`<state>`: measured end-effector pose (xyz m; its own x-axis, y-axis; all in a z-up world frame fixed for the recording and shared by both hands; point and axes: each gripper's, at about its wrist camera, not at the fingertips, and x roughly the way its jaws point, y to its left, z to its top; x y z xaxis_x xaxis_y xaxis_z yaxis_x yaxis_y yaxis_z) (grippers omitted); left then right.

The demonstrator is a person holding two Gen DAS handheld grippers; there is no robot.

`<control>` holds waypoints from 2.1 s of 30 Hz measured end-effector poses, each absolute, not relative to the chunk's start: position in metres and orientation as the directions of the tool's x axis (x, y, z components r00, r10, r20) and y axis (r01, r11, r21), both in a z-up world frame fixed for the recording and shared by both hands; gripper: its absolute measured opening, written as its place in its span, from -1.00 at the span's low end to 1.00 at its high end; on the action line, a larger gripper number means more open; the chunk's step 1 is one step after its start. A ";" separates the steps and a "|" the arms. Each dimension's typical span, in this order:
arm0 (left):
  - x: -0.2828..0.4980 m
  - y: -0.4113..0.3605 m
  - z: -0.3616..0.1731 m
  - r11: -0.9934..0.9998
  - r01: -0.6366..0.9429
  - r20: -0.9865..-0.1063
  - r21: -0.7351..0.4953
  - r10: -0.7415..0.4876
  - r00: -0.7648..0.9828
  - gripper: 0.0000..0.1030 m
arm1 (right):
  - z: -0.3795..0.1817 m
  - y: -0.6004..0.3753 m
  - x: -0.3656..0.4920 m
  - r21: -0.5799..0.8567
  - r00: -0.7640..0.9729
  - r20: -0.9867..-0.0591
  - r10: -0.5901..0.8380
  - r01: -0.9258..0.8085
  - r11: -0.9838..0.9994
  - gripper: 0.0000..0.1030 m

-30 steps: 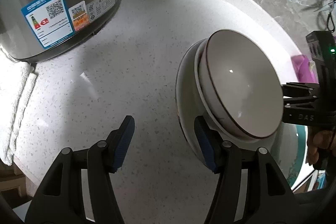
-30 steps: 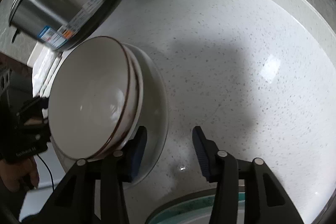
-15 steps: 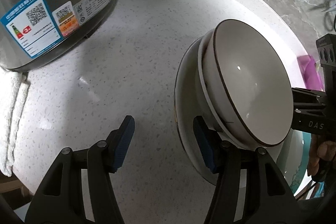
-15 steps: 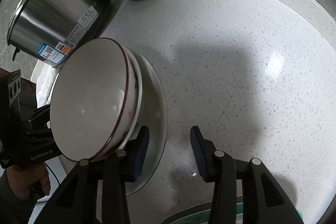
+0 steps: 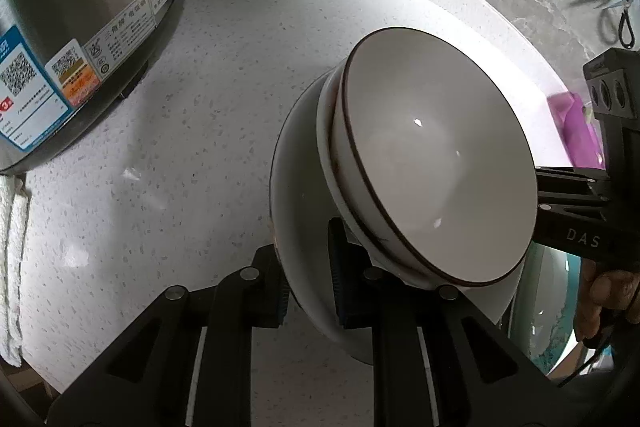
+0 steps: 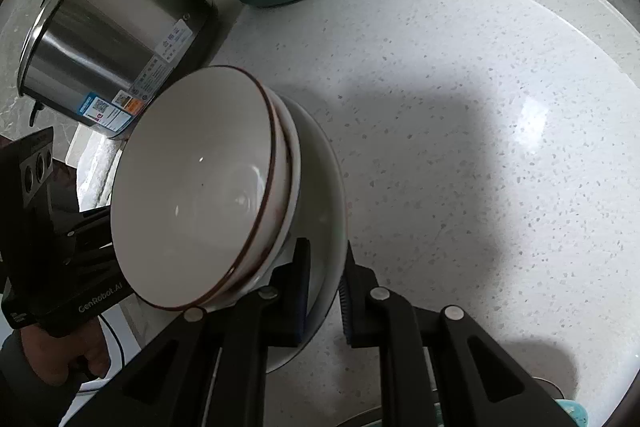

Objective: Organize plates and bowls
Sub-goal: 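Close both grippers on the white plate's rim under the bowls, then lift the plate with bowls and carry it over the teal plates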

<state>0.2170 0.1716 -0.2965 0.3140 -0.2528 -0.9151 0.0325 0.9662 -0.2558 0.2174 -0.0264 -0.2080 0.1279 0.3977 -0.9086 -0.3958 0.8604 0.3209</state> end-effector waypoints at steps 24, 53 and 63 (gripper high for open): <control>0.248 0.118 -0.261 0.954 0.194 -0.908 -0.228 -0.281 0.311 -0.72 | -0.178 -0.060 0.199 0.312 0.212 -0.905 0.370 -0.261 0.914 -0.71; 0.166 -0.065 -0.174 0.871 0.428 -0.879 -0.242 -0.384 0.284 -0.69 | -0.093 -0.227 0.104 0.300 0.366 -0.875 0.317 -0.103 0.948 -0.71; 0.123 -0.120 -0.209 0.860 0.444 -0.900 -0.253 -0.377 0.218 -0.69 | -0.122 -0.274 0.070 0.317 0.342 -0.886 0.314 -0.051 0.947 -0.71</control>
